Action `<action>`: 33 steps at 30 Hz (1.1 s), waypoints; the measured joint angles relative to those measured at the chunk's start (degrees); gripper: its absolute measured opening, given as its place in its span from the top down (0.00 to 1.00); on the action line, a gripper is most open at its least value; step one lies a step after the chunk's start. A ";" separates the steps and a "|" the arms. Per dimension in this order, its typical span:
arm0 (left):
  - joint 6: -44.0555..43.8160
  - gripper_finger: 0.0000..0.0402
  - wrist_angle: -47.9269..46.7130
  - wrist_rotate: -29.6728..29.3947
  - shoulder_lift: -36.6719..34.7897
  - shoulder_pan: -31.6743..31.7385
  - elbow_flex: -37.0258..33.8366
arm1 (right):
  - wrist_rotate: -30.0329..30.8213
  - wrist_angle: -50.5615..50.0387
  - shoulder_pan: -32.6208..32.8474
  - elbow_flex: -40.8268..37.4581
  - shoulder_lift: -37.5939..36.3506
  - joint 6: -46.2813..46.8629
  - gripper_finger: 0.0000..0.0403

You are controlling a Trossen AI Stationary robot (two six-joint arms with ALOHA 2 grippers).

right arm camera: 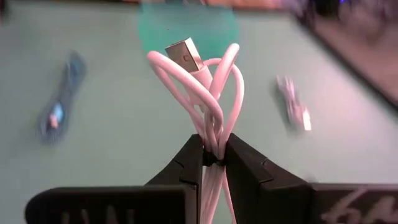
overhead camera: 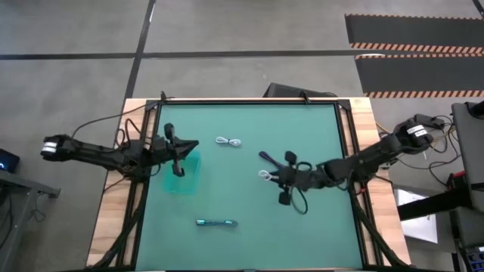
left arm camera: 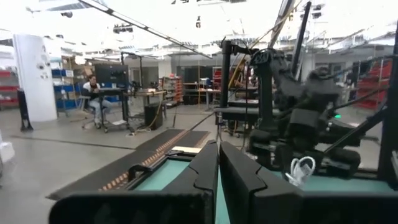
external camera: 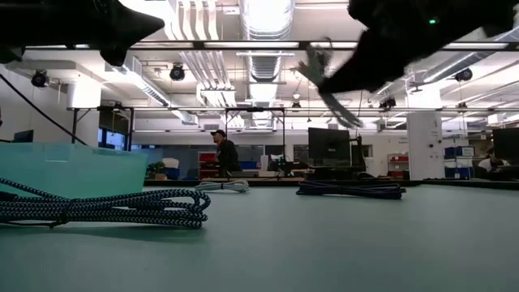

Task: Pick and place USB-C Cables
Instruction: Put the white charger cable into the green bin

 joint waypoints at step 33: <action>-5.03 0.80 23.70 11.34 27.10 -0.11 1.40 | -28.27 55.29 -16.14 11.32 27.89 -7.94 0.91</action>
